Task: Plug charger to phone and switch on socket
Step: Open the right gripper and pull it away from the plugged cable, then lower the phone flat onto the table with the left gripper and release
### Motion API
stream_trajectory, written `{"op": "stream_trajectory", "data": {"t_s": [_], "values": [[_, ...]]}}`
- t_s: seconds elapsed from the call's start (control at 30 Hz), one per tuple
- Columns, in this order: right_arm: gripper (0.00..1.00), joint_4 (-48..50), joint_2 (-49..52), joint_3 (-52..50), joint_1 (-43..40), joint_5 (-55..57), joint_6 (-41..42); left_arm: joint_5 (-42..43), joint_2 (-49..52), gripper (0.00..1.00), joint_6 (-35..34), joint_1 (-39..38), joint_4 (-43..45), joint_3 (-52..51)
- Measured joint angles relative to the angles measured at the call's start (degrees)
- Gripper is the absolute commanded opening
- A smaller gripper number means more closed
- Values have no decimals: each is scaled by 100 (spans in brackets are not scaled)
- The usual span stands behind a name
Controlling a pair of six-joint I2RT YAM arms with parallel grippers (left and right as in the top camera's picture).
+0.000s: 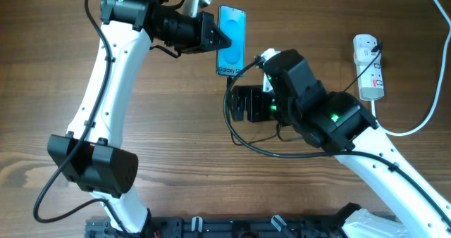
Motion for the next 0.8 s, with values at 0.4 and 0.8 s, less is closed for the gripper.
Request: {"op": "stream_trajectory", "data": {"t_s": [0.4,0.8], "values": [[100,-551,-31,0,-337,-271,-4,-487,1005,4,-105,-223,-162,-55],[100,-835,-33,0,-723,-286,-2,-675,2031,4,-125,-321,267,-59]]}}
